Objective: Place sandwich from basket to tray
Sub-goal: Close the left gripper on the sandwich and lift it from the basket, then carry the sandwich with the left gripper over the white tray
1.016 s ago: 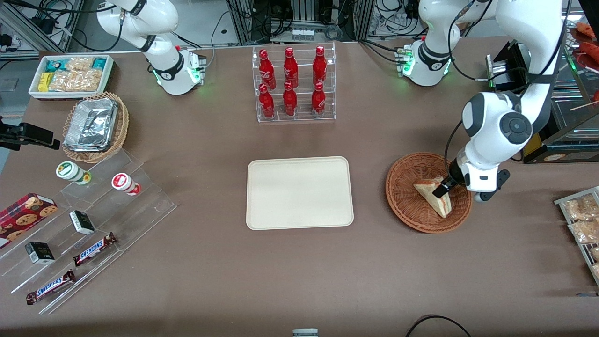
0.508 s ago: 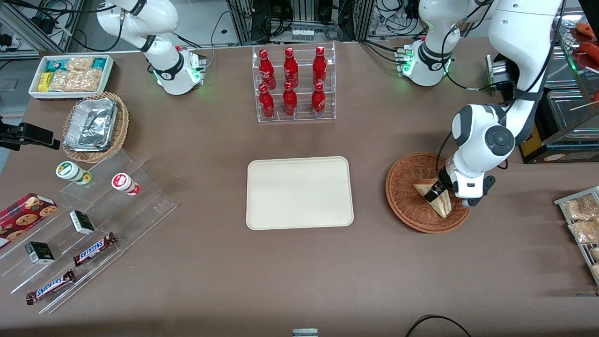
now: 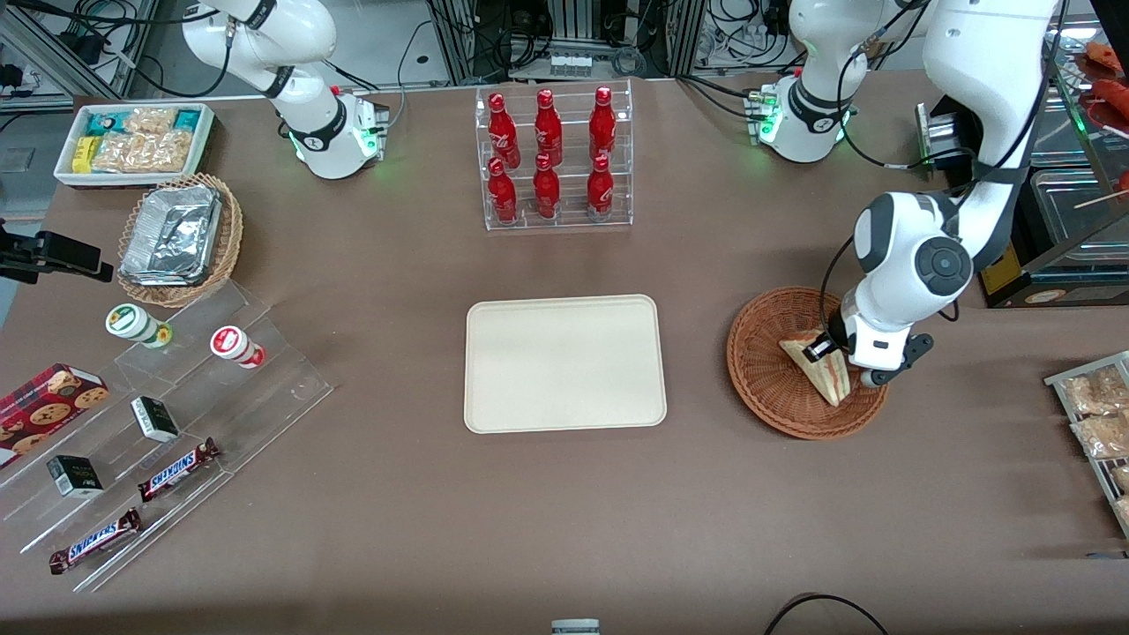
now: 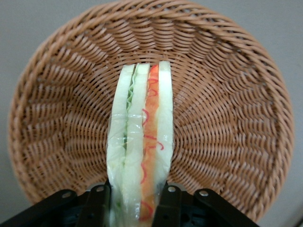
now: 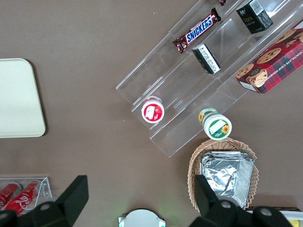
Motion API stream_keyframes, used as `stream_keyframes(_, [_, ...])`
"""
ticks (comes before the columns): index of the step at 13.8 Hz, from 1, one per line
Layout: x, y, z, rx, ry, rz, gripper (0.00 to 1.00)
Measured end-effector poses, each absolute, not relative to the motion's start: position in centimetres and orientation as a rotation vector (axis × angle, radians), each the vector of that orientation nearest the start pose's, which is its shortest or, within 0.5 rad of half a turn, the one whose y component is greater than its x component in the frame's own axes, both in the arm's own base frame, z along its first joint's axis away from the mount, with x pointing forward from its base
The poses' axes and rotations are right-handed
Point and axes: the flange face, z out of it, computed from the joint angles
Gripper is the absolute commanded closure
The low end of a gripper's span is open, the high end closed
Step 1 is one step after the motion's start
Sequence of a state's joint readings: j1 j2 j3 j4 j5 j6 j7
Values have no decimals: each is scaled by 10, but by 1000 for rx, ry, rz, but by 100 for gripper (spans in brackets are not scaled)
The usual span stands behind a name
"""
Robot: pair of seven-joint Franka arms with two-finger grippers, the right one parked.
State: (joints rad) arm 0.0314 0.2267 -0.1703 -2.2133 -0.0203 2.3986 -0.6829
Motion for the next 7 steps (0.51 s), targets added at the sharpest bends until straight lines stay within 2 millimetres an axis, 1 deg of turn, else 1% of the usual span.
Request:
stream_keyframes(1, [546,-79,289,-3053,-850,99,100])
stream_keyframes(2, [552,-88,305,-3060,-817,115,100])
stream_keyframes(3, [557,-101,319,-3070,-777,131,100])
stream_keyframes(5, [564,-134,341,-3104,-688,132,100])
stream_keyframes(6, [567,-152,348,-3124,-641,123,100])
stream_keyframes(7, [569,-170,350,-3138,-579,116,100])
